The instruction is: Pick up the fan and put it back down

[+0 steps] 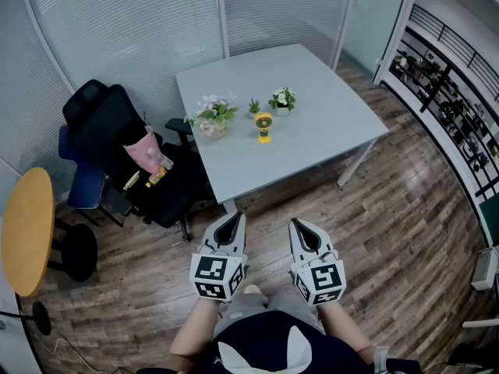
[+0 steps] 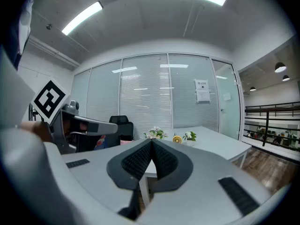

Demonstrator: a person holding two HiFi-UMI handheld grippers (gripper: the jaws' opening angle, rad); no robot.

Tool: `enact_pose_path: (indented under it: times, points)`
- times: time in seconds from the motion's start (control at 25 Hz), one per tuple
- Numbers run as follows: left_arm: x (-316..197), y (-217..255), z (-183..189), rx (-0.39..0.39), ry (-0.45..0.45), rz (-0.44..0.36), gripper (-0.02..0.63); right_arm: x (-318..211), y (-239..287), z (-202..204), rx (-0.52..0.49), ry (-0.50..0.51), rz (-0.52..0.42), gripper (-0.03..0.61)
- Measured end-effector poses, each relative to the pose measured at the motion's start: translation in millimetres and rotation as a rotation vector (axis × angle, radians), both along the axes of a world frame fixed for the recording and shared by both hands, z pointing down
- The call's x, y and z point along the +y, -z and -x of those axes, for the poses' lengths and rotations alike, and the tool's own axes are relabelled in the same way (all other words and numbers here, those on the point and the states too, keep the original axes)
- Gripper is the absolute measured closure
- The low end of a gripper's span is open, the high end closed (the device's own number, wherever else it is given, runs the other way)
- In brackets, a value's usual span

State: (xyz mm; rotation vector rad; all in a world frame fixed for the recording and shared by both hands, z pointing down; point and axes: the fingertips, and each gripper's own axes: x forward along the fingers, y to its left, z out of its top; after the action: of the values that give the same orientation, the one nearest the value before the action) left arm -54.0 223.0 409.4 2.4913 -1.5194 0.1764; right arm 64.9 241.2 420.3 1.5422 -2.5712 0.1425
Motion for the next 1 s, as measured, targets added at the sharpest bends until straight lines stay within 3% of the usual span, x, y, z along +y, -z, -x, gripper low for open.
enact_pose_path:
  times: [0.24, 0.52, 0.84, 1.0]
  points:
    - [-14.8, -4.6, 7.1, -0.003, -0.016, -0.004, 0.591, -15.7, -4.8, 9.9, -0.030, -0.012, 0.002, 0.574]
    - [-35.9, -27.0, 14.2, -0.020, -0.037, 0.054, 0.591, -50.8, -20.9, 12.7, -0.031, -0.024, 0.049, 0.571]
    - [-95.6, -34.3, 22.0, -0.017, -0.021, 0.086, 0.591, -118.4, -31.6, 15.4, -0.026, -0.015, 0.091, 0.568]
    - [-130.3, -35.4, 17.4, -0.017, -0.016, 0.089, 0.591, -156.3, -39.9, 15.7, -0.036, 0.011, 0.120, 0.523]
